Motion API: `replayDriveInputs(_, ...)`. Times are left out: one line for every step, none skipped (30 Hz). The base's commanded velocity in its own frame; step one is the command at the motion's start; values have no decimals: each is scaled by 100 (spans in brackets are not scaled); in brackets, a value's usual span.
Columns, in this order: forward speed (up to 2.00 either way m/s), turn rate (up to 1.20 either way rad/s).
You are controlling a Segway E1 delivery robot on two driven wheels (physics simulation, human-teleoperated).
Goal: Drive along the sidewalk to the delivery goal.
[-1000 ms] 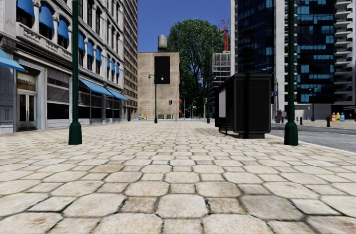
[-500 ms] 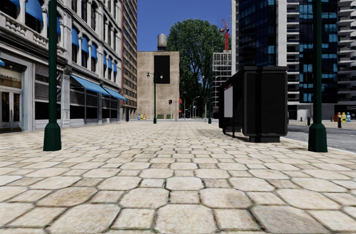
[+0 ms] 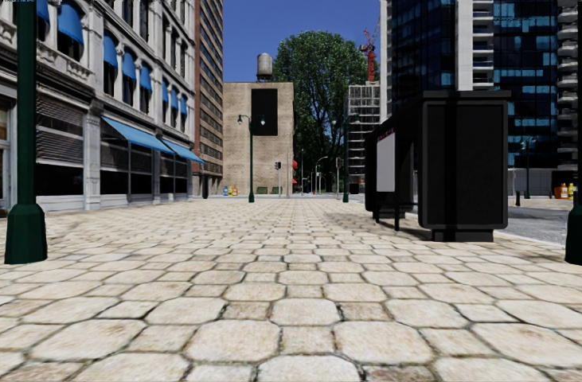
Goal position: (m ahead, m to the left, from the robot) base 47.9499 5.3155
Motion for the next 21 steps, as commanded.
replayDriveInputs(200, 0)
replayDriveInputs(200, 0)
replayDriveInputs(200, 0)
replayDriveInputs(200, 0)
replayDriveInputs(200, 0)
replayDriveInputs(200, 0)
replayDriveInputs(200, 0)
replayDriveInputs(200, 0)
replayDriveInputs(200, 0)
replayDriveInputs(200, 0)
replayDriveInputs(200, 0)
replayDriveInputs(200, 0)
replayDriveInputs(200, 0)
replayDriveInputs(200, 0)
replayDriveInputs(200, 0)
replayDriveInputs(200, 0)
replayDriveInputs(200, 0)
replayDriveInputs(200, 0)
replayDriveInputs(200, 0)
replayDriveInputs(200, 0)
replayDriveInputs(200, 0)
